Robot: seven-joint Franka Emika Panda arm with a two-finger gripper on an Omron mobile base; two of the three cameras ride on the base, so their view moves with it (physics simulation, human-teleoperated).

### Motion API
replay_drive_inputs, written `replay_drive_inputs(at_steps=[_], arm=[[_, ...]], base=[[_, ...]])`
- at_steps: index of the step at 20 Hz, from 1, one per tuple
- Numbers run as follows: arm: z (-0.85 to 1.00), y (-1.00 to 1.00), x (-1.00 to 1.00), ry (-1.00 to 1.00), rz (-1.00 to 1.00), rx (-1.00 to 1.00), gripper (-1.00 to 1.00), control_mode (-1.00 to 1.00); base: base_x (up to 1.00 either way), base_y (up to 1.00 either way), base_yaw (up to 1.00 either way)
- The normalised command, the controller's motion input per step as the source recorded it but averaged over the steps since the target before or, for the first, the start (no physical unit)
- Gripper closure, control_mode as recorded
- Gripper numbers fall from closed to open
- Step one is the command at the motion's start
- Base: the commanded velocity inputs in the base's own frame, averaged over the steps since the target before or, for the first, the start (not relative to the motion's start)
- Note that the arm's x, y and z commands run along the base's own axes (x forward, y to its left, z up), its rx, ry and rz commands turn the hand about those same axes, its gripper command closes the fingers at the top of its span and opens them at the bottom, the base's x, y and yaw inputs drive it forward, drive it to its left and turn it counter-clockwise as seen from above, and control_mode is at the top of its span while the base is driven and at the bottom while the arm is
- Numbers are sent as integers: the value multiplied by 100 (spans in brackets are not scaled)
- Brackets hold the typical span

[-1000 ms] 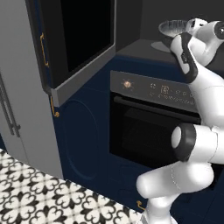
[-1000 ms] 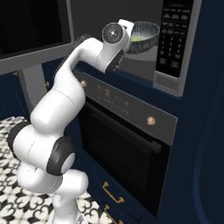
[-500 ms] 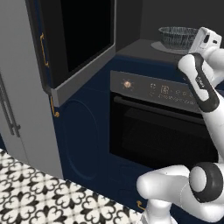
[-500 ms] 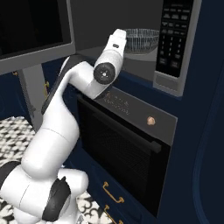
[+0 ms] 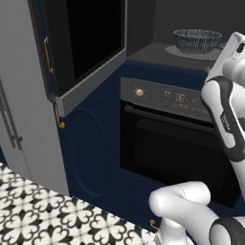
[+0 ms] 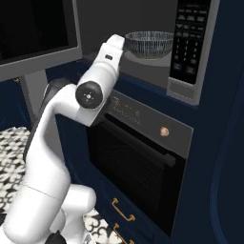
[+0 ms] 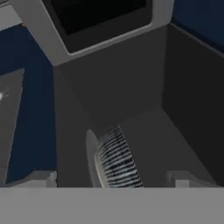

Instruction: Pick the lemon wedge from the sink and place it in the bowl. Then pick the bowl and place it in the microwave. Then close the microwave door and press the start button.

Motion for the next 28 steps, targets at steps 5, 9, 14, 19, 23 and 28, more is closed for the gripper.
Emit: replay_drive_inputs(at_steps=[5,9,14,19,23,28], arm=[[13,39,-100,8,0,7,-100,-100],[2,68,-100,-10,-4,11,-100,-100],[0,93,-100,-3,-6,-2,-100,-100],[0,100,-85,5,-1,-13,-100,-100],[0,95,-77,-5,-2,-18,-100,-100],[0,93,-71,-4,-5,-17,-100,-100]], base=[[0,0,0],[0,0,0],[0,0,0],[0,0,0],[0,0,0],[0,0,0]])
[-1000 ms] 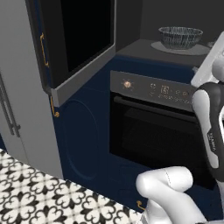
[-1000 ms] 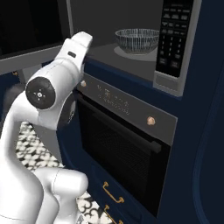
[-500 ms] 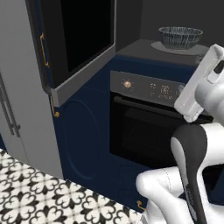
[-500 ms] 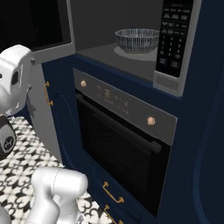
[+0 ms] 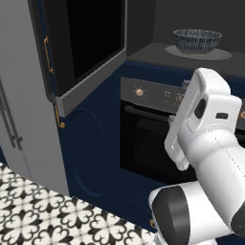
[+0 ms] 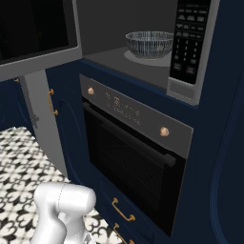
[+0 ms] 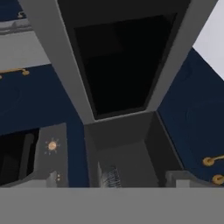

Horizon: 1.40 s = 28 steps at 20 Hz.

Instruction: Pick the lemon wedge from the sink and place it in the bowl. Then pick the bowl and place it in the microwave. Then close the microwave door and press the start button.

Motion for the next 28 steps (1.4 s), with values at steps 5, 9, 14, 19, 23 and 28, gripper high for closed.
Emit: replay_drive_inputs(at_steps=[5,9,14,19,23,28], arm=[[-14,96,-39,-3,-10,-5,-100,-100],[-42,97,16,-7,-10,-5,-100,-100],[-55,95,43,-14,-10,-6,-100,-100],[-58,57,52,-6,-2,0,-100,-100],[-41,75,79,0,0,0,-100,-100],[-15,58,79,0,-2,0,-100,-100]], base=[[0,0,0],[0,0,0],[0,0,0],[0,0,0],[0,0,0],[0,0,0]])
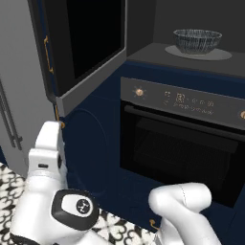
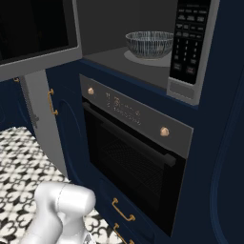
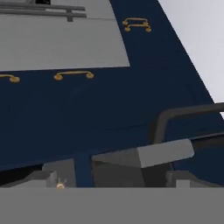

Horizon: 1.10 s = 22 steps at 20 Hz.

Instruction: Pick the lemon wedge from the sink and place it in the bowl. Then pick the bowl and place it in the microwave. Then close the microwave door and press the start button.

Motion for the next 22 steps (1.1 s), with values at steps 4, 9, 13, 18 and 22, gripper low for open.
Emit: replay_drive_inputs(at_steps=[4,9,13,18,22], arm=[[-2,50,74,0,-7,0,-100,-100],[0,21,61,0,-10,0,-100,-100],[0,0,70,0,-2,0,-100,-100],[20,-15,24,-25,-14,0,-100,-100],[39,-15,2,-30,-14,3,-100,-100]], base=[[0,0,0],[0,0,0],[0,0,0],[0,0,0],[0,0,0]])
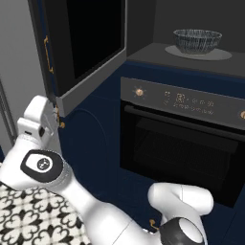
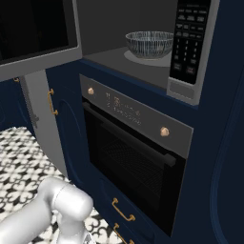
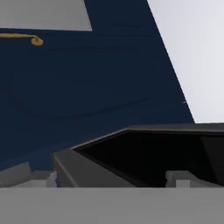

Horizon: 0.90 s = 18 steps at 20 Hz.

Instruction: Pick the lemon wedge from the sink and place it in the bowl. Then pick the bowl and place it in the microwave. Then close the microwave door and press the start button.

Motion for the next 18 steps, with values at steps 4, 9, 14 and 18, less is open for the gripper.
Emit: replay_drive_inputs(at_steps=[4,9,14,18], arm=[[57,-33,0,-15,-13,6,-100,-100],[54,-50,-14,-3,-1,6,-100,-100],[60,-60,-32,0,1,5,-100,-100],[61,-87,-45,-1,4,7,-100,-100]], base=[[0,0,0],[0,0,0],[0,0,0],[0,0,0]])
